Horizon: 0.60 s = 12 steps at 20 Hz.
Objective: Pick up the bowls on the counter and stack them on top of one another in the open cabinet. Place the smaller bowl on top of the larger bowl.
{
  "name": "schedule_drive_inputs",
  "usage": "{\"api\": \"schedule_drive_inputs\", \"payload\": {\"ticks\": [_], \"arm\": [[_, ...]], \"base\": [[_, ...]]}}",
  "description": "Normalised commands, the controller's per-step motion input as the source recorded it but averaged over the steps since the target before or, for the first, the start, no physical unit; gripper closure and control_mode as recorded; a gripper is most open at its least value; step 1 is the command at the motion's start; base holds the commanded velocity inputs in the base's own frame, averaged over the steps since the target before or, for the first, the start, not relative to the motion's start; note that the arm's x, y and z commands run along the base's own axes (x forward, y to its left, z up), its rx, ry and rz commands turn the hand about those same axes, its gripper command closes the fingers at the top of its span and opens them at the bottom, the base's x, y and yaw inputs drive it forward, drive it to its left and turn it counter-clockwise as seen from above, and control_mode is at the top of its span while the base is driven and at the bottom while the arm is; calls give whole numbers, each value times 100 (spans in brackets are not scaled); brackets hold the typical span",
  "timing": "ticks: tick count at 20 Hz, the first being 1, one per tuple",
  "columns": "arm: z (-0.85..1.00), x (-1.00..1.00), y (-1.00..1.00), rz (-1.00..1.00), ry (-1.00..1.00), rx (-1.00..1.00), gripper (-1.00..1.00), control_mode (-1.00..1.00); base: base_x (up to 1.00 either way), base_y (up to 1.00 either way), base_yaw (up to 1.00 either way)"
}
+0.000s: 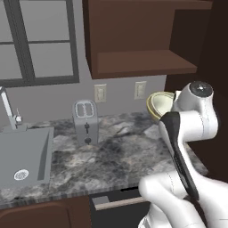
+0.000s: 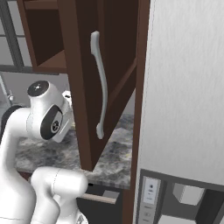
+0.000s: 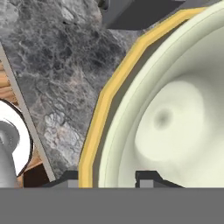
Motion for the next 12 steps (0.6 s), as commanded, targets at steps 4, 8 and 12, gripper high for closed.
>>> {"api": "schedule_drive_inputs", "payload": {"ticks": [4,8,12], "arm": [[57,-51,8,29,0,-18,100,-100],[55,-55,5,28,0,-18,100,-100],[54,-61,1,25,0,-18,100,-100]], "base": [[0,0,0],[0,0,0],[0,0,0]]}}
